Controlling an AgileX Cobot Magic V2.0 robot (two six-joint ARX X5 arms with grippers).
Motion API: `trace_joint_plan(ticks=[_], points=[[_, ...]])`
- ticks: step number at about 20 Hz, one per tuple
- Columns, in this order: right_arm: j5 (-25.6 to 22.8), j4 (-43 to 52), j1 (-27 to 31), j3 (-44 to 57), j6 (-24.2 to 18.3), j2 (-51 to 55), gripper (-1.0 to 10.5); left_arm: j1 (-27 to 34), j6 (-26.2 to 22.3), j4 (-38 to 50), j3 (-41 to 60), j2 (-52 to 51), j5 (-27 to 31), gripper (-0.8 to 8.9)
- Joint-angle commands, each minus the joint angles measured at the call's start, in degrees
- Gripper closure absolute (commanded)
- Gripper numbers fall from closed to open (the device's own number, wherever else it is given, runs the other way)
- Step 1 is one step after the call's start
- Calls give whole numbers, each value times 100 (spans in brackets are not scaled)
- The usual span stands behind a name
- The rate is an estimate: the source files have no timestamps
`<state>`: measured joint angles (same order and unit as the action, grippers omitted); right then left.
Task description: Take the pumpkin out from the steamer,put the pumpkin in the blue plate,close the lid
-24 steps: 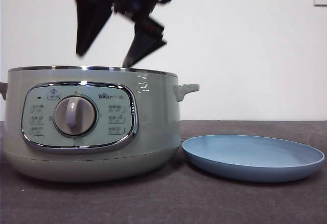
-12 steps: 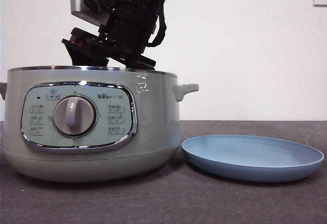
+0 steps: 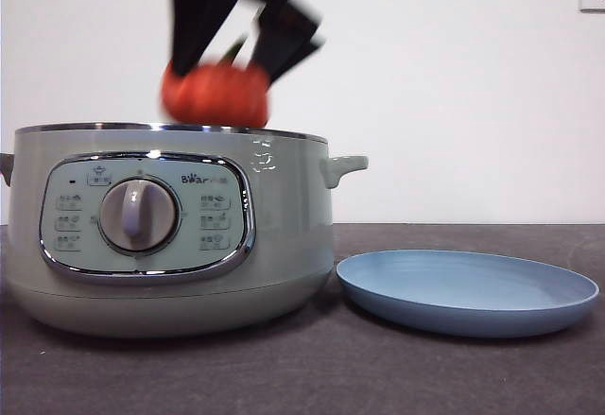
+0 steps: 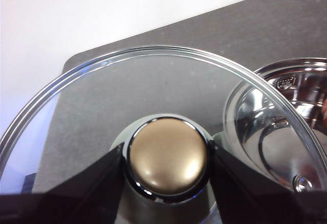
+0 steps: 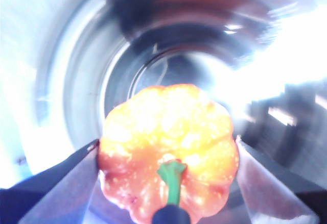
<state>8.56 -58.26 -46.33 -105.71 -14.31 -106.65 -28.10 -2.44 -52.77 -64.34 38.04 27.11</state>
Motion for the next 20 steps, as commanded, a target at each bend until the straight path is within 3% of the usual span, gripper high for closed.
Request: trace_joint_plan(ticks=[1, 3, 5, 8, 14, 20], points=[[-13, -334, 267, 20, 175, 398, 958, -7, -63, 424, -61, -46, -186, 822], [-48, -868, 590, 22, 369, 815, 958, -9, -63, 605, -61, -46, -212, 822], [-682, -1392, 863, 72, 752, 1115, 959, -9, -63, 697, -61, -46, -214, 822], [-1357, -1307, 1019, 658, 1182, 1626, 959, -7, -66, 811, -61, -46, -323, 822], [-1517, 417, 1082, 3077, 1617, 2879, 958, -9, -63, 837, -61, 79, -514, 822], [-1788, 2291, 1189, 4887, 1746, 2907, 958, -7, -61, 859, -61, 291, -787, 822]])
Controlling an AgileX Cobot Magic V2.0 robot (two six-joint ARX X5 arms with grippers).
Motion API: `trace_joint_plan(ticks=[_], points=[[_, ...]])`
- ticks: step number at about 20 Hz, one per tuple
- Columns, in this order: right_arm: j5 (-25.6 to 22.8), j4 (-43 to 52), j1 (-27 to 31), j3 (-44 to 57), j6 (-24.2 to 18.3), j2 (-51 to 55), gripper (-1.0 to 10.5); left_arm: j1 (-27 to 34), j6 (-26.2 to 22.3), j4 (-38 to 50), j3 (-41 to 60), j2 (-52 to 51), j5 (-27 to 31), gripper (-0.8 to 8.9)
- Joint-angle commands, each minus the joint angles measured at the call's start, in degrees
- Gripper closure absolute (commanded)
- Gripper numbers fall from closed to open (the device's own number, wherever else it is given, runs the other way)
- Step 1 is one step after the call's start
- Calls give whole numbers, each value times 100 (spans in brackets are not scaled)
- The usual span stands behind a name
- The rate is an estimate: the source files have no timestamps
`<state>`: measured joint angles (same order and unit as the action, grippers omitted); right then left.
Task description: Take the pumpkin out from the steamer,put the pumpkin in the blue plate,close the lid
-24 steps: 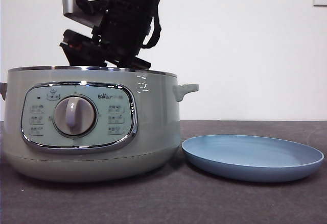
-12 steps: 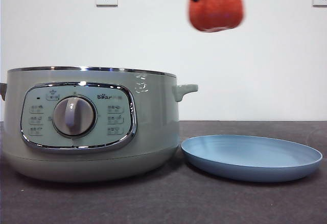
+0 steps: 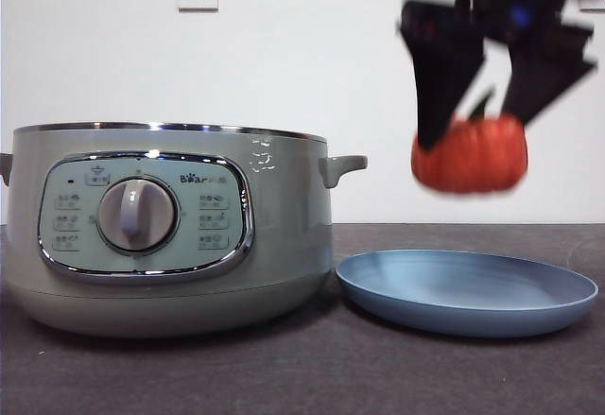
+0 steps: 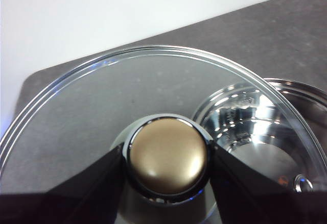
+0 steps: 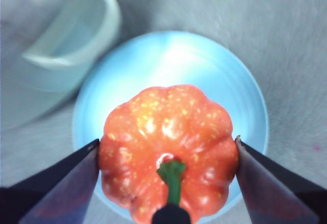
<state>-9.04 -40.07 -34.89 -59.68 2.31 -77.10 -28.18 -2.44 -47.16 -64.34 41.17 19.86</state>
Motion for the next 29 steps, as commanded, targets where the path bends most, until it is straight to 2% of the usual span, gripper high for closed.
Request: trace_joint_plan(ticks=[1, 3, 6, 11, 12, 13, 15, 16, 17, 24, 29], points=[[-28, 678, 116, 413, 85, -133, 958, 2, -63, 295, -61, 0, -59, 822], [20, 774, 315, 428, 83, -361, 958, 0, -63, 295, -61, 28, -61, 822], [562, 852, 638, 428, 61, -691, 957, 0, -63, 297, -61, 28, -72, 822], [658, 855, 800, 428, -15, -1185, 936, 0, -63, 297, -61, 28, -83, 822], [815, 857, 800, 428, -50, -1257, 933, 0, -63, 297, -61, 28, -85, 822], [920, 866, 793, 428, -46, -1320, 865, 0, -63, 297, -61, 31, -85, 822], [861, 857, 778, 428, 39, -1377, 577, 0, -61, 295, -61, 28, -85, 822], [804, 866, 778, 428, 79, -1377, 471, 0, -63, 295, -61, 28, -87, 822], [695, 874, 778, 428, 109, -1377, 409, 0, -61, 295, -61, 28, -87, 822], [721, 870, 782, 400, 111, -1204, 407, 0, -61, 299, -61, 31, -131, 822], [721, 828, 785, 400, 175, -374, 411, 2, -59, 428, -61, 131, -372, 822]])
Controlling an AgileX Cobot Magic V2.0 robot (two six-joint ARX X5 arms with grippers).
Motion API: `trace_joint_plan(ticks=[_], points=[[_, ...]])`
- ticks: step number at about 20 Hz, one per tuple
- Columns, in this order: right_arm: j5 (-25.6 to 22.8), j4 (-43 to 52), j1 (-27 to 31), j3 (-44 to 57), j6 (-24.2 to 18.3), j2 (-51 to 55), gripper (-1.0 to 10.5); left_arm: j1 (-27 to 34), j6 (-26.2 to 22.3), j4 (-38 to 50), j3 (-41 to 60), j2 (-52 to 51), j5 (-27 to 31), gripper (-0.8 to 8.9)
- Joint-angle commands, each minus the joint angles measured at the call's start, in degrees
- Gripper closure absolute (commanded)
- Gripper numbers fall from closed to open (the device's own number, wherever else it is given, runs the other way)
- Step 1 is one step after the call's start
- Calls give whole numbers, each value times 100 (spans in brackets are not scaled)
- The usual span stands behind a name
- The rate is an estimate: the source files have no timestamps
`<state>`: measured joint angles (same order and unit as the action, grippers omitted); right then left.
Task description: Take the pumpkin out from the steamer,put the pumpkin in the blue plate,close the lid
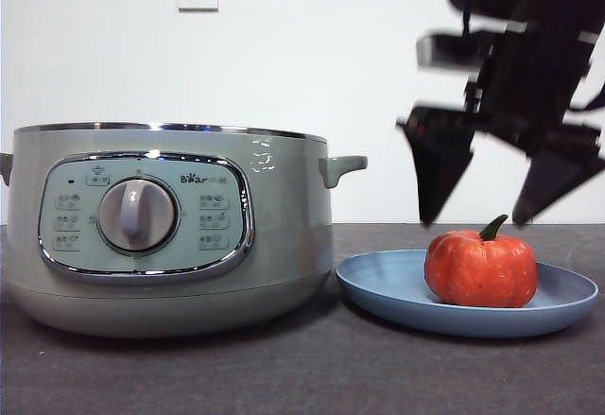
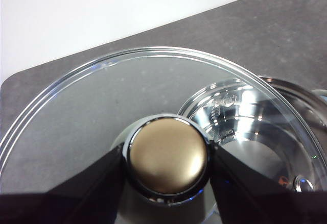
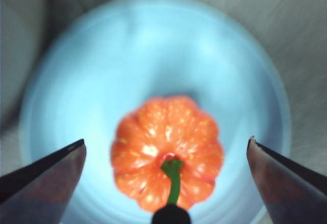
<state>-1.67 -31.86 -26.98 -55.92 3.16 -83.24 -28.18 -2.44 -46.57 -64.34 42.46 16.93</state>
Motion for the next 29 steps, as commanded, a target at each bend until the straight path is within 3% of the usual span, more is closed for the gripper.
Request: trace_joint_plan(ticks=[1, 13, 29], points=[[-15, 4, -7, 24, 129, 466, 411, 0, -59, 409, -61, 61, -184, 822], [-22, -52, -7, 24, 348, 2623, 412, 0, -48, 1056, -61, 1303, -1493, 822], [-22, -81, -7, 24, 345, 2809, 412, 0, -33, 1910, -61, 3053, -2186, 822]])
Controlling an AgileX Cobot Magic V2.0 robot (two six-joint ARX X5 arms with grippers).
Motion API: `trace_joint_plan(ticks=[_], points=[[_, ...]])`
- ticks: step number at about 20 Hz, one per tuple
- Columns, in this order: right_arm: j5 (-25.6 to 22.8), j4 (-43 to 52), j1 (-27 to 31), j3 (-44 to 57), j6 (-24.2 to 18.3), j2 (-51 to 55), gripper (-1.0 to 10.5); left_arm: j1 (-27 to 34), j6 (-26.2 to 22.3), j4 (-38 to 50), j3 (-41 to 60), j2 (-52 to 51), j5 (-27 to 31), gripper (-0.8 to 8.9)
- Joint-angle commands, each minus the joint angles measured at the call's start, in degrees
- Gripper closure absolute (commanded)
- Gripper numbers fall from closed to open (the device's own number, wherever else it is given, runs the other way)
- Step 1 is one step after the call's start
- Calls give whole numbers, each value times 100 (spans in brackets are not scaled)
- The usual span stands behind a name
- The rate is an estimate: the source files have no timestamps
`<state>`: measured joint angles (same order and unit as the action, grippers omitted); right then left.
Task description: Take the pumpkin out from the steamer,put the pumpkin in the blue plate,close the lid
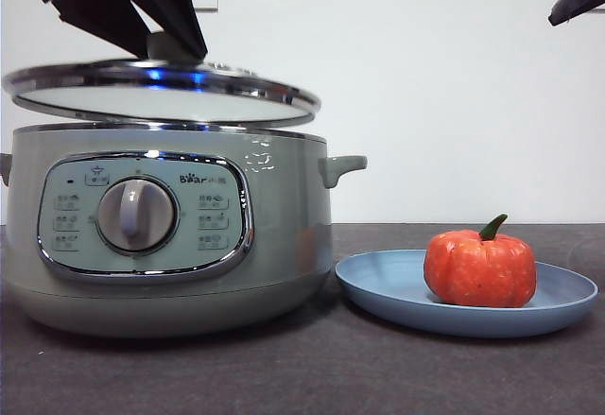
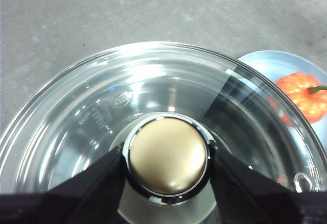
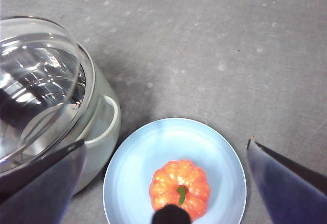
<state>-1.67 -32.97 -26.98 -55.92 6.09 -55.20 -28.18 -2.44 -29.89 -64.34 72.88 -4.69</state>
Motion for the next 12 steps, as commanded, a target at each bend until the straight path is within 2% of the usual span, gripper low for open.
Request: trace_joint_plan(ticks=[1, 12], points=[[-22, 31, -7, 24, 52, 4, 412, 0, -35, 240, -61, 50, -22, 822], [-33, 35, -2, 24, 52, 4, 414, -7, -42, 87, -61, 409, -203, 822]])
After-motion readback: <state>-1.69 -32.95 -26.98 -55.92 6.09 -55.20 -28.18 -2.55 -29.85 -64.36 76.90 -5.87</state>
